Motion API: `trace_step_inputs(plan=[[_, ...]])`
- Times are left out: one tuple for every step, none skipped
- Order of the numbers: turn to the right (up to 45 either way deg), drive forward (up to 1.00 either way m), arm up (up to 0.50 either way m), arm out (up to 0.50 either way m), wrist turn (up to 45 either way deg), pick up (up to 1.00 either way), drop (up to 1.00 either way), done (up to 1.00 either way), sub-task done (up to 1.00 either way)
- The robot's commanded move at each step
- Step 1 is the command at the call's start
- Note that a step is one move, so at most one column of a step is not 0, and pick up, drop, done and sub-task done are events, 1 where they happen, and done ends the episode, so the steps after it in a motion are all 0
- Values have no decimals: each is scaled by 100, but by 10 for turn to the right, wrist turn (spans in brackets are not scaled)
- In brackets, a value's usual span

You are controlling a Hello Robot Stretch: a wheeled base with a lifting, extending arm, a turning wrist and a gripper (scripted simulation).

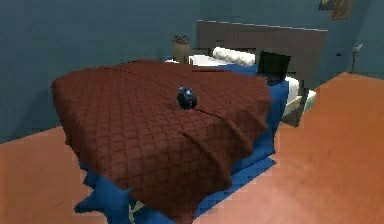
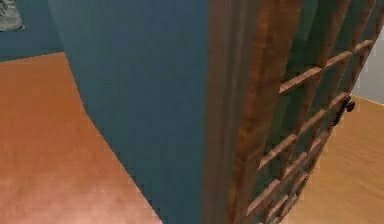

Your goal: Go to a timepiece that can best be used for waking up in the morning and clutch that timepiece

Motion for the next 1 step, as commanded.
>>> trace_step_inputs(plan=[[60, 0, 0, 0, 0, 0, 0, 0, 0]])
